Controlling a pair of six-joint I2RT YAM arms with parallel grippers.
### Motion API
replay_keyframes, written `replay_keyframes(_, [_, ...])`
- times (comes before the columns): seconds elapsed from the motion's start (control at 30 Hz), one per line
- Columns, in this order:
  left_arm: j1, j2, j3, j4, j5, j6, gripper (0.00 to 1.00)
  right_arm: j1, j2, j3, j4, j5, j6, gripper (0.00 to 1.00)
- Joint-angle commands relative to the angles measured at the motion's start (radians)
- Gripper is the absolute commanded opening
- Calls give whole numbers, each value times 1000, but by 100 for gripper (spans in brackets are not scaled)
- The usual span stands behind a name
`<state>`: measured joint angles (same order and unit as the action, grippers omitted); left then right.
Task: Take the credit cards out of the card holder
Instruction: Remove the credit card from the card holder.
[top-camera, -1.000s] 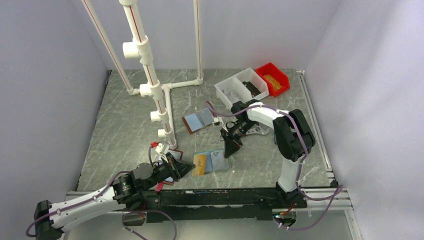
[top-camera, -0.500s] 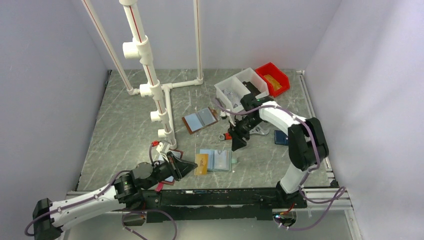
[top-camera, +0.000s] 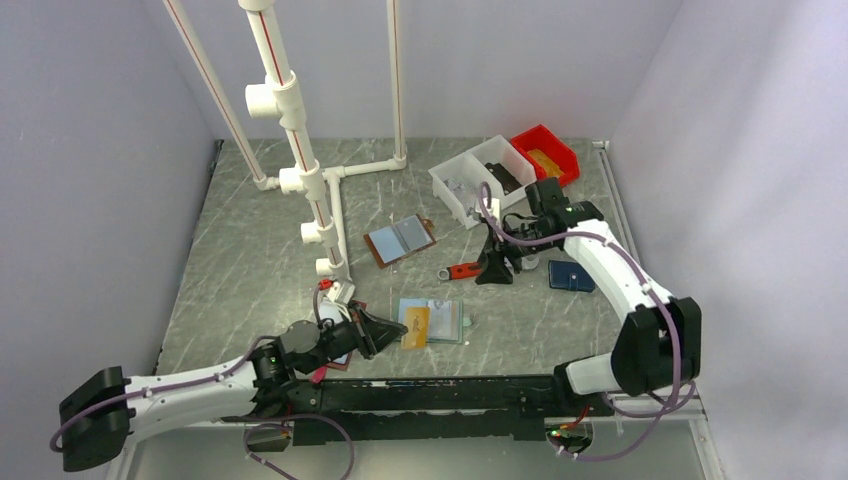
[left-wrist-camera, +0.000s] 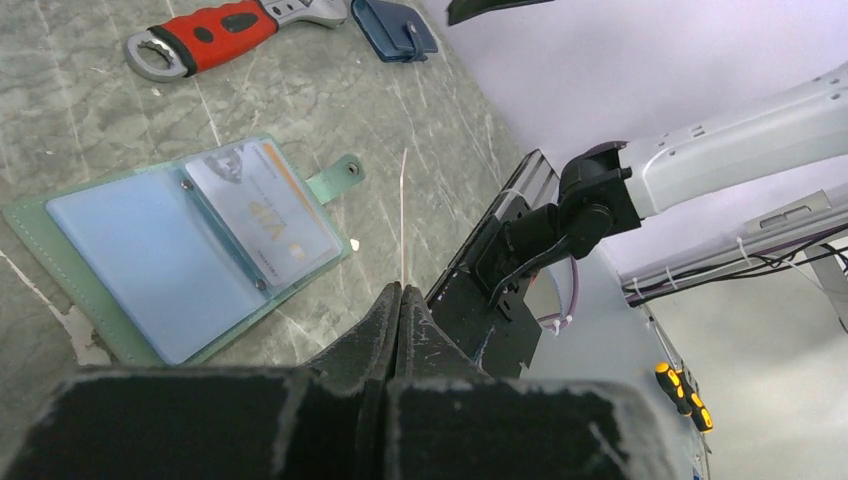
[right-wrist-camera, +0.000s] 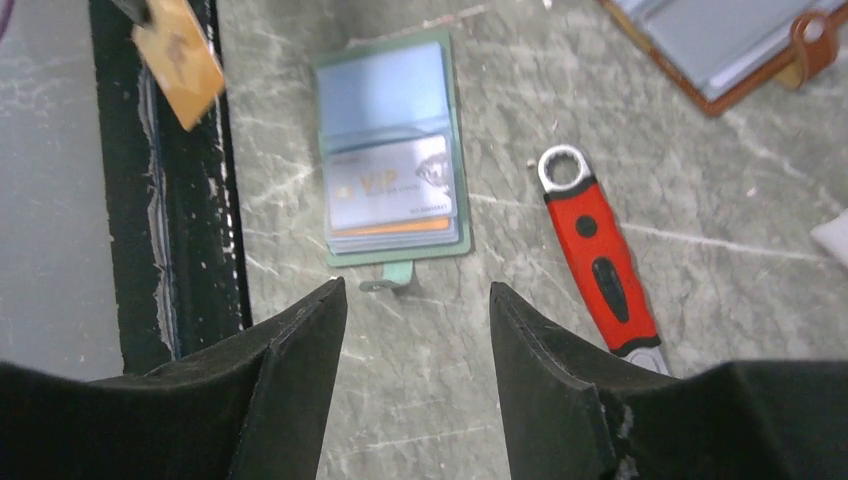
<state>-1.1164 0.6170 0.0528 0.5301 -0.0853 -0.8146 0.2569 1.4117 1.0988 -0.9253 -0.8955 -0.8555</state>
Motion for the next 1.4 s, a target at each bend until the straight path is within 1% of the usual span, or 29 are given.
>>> replay_keyframes(0.0, [-2, 75, 16, 193, 25, -1, 0, -28, -102, -30, 54, -161, -33, 58])
replay_keyframes(0.1, [-2, 123, 27, 236, 27, 5, 0, -36, -168, -85, 95, -198, -14, 62])
replay_keyframes(0.2, [-2, 167, 38, 277, 26, 10, 0, -49, -264, -173, 165, -249, -3, 75])
replay_keyframes(0.27, [-2, 200, 44, 308, 25, 12, 0, -64, -327, -232, 226, -309, 16, 84])
replay_keyframes(0.33, [-2, 227, 53, 329, 26, 14, 0, -76, -370, -264, 264, -355, 44, 91])
replay_keyframes(0.4, [-1, 253, 63, 344, 28, 13, 0, -85, -380, -285, 297, -397, 81, 94])
replay_keyframes(0.53, [-1, 298, 89, 370, 34, 19, 0, -88, -350, -309, 362, -456, 178, 94])
replay_keyframes(0.73, [-1, 367, 128, 407, 42, 35, 0, -87, -332, -387, 605, -550, 468, 94])
replay_keyframes(0.8, [-1, 389, 138, 426, 46, 42, 0, -83, -317, -400, 648, -554, 516, 94])
replay_keyframes(0.93, [-1, 424, 163, 447, 56, 52, 0, -63, -260, -378, 596, -540, 498, 93])
replay_keyframes(1.07, [-2, 449, 175, 463, 60, 62, 0, -18, -185, -336, 486, -501, 414, 92])
replay_keyframes(1.23, [-1, 461, 182, 475, 58, 68, 0, 39, -96, -287, 372, -480, 319, 84])
replay_keyframes(1.37, [-2, 467, 185, 481, 58, 73, 0, 74, -80, -282, 359, -489, 307, 78])
